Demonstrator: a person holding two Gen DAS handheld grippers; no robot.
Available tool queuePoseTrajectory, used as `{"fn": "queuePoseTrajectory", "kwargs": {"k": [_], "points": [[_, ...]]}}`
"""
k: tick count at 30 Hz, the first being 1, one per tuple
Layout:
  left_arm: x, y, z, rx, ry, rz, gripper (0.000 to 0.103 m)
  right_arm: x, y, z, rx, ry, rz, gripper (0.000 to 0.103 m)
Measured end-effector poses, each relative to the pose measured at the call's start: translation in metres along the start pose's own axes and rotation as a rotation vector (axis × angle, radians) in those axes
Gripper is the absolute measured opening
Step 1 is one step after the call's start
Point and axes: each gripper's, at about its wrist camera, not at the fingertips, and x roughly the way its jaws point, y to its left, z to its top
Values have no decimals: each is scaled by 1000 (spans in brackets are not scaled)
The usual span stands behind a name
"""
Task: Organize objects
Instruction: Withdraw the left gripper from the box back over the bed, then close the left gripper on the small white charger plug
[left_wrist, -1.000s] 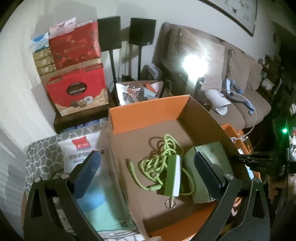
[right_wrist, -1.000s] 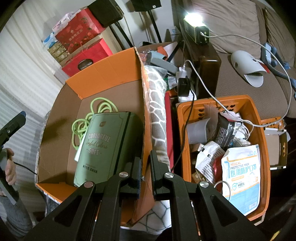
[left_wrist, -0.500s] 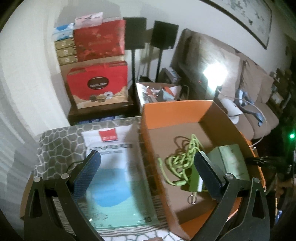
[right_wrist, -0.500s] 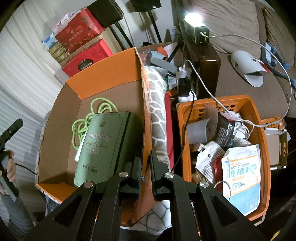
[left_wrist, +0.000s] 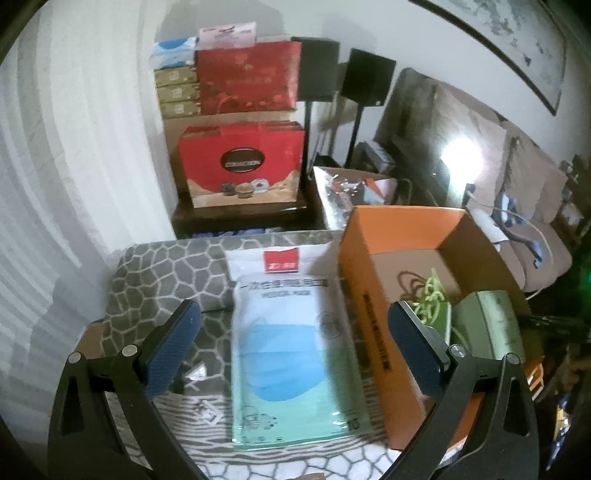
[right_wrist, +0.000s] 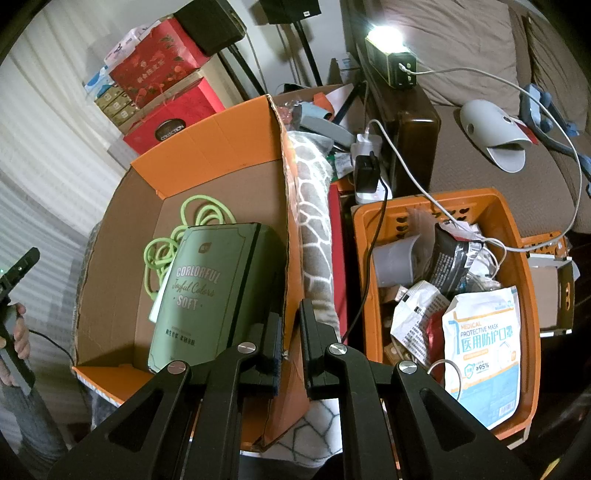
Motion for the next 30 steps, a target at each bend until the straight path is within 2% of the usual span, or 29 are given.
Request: {"fn": "queuePoseTrajectory", "kwargs": {"k": [20,30], "points": [[19,92,-20,-122,56,77,101,0,-2,0,0,0,2,8],[35,131,-32,-146,92,109,101,0,-3,0,1,0,2,8]]}}
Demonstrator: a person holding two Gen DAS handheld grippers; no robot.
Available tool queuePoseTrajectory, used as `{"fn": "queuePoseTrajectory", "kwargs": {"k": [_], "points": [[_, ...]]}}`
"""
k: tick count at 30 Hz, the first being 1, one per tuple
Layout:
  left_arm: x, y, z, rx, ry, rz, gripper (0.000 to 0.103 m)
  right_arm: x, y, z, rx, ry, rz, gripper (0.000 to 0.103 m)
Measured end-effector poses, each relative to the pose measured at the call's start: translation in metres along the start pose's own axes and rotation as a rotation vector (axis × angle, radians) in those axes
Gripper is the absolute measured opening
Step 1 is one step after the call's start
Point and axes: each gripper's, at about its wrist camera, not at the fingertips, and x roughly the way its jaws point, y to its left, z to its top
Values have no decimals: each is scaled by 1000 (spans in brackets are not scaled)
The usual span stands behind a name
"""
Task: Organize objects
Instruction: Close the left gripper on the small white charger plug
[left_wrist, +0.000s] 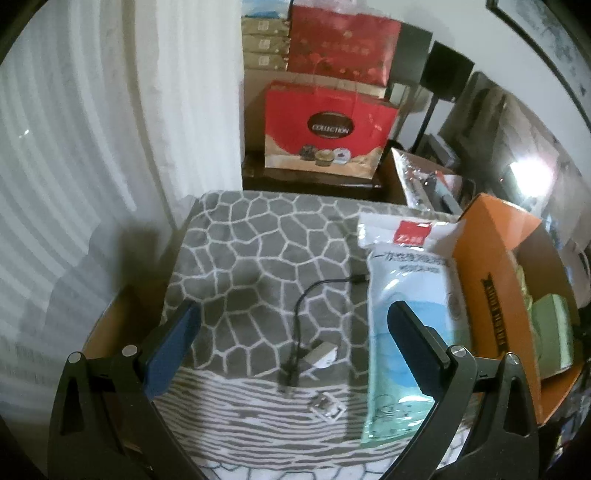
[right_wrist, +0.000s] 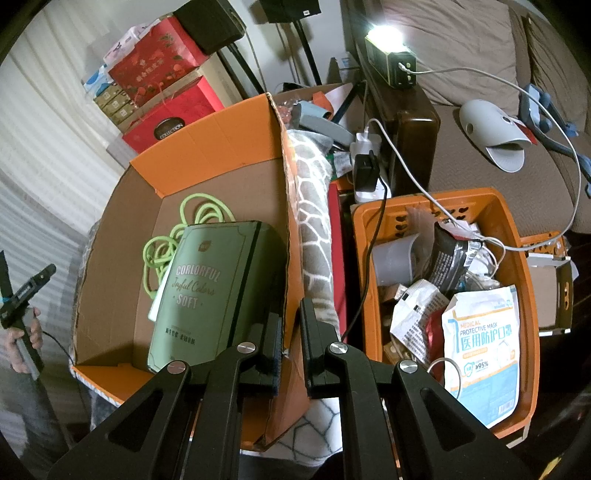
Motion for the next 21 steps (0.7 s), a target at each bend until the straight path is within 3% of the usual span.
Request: {"fn": "queuePoseTrajectory", "kwargs": {"k": [5,9,15,21], "points": [[15,5,-8,5,39,-11,98,0,0,0,-1,1,-1,8],[28,3,-16,15,86,-32,86,0,0,-3,-2,2,-4,8],[46,-2,-25,19,151,-78,57,-1,0,-4,-2,2,-4,8],[54,-6,-30,29,176,-101,48,-1,0,-4,-1,2,-4,8]]}}
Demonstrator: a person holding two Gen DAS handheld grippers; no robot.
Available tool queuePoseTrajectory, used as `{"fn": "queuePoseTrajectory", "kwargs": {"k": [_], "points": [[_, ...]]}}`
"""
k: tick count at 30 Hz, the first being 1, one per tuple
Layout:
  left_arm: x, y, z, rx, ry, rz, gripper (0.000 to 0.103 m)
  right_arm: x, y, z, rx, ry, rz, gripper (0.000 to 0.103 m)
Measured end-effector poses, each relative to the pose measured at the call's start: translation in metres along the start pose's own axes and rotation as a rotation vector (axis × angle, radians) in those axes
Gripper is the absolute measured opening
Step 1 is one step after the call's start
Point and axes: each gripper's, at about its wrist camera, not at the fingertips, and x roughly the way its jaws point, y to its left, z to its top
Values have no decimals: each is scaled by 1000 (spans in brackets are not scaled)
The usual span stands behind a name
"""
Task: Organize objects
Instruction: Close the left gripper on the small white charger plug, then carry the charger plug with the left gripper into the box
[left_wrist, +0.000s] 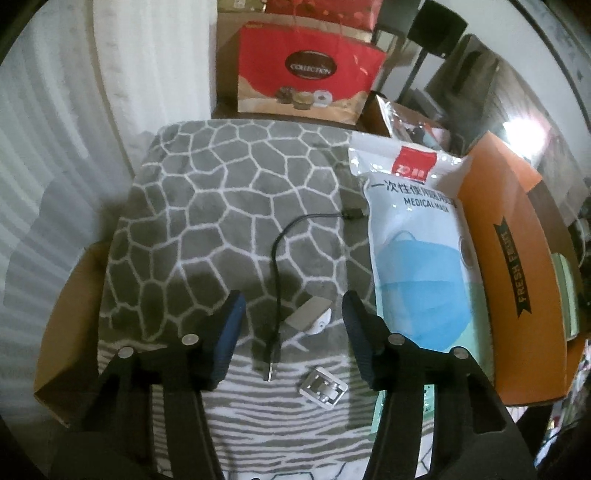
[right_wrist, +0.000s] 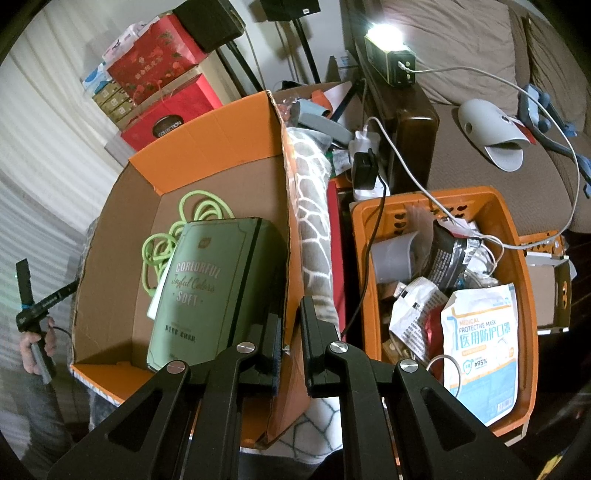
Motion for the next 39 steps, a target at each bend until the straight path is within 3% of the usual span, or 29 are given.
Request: {"fn": "queuePoseTrajectory", "kwargs": {"k": [12,15,19,28,39], "points": [[12,-11,-5,27,39,-20,23,0,0,0,-1,0,0,8],[13,-11,-4,18,38,-21,21,0,0,0,0,0,0,8],[9,-11,-3,8,33,-38,5,0,0,0,-1,0,0,8],[4,-15,0,-4,22,-69,3,0,0,0,-1,1,-1,8],[-35,-35,10,21,-50,-135,3,0,-1,0,1,0,0,8]]}}
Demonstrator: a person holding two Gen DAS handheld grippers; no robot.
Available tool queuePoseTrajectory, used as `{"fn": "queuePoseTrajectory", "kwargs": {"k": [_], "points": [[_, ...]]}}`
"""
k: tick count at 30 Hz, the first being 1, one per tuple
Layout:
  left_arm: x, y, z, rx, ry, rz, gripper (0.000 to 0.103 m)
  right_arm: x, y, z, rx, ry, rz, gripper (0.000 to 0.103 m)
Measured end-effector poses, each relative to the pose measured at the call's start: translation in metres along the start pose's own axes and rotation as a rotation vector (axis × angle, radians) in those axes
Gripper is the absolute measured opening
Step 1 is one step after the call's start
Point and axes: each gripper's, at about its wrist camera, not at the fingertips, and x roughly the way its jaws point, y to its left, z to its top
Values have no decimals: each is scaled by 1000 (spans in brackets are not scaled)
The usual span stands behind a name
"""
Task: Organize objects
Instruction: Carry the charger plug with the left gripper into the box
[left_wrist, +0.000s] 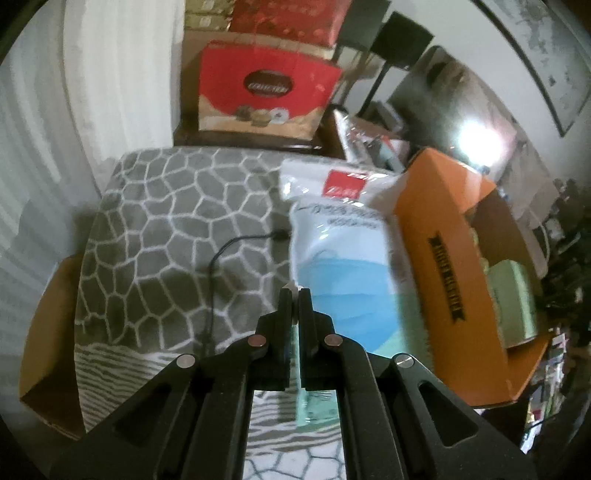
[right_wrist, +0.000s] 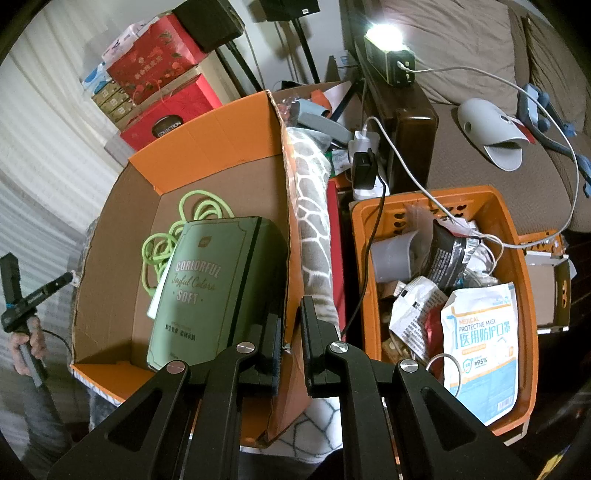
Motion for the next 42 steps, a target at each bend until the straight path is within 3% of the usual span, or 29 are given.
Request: {"fn": "queuePoseTrajectory", "kwargs": {"k": [23,42], "points": [[-32,-100,13,129,-76,-62,3,0,-1,-2,3,-1,4,8],[-28,-163,3,207,-75,-97,3,-1,-1,-2,9,-4,10,8]]}}
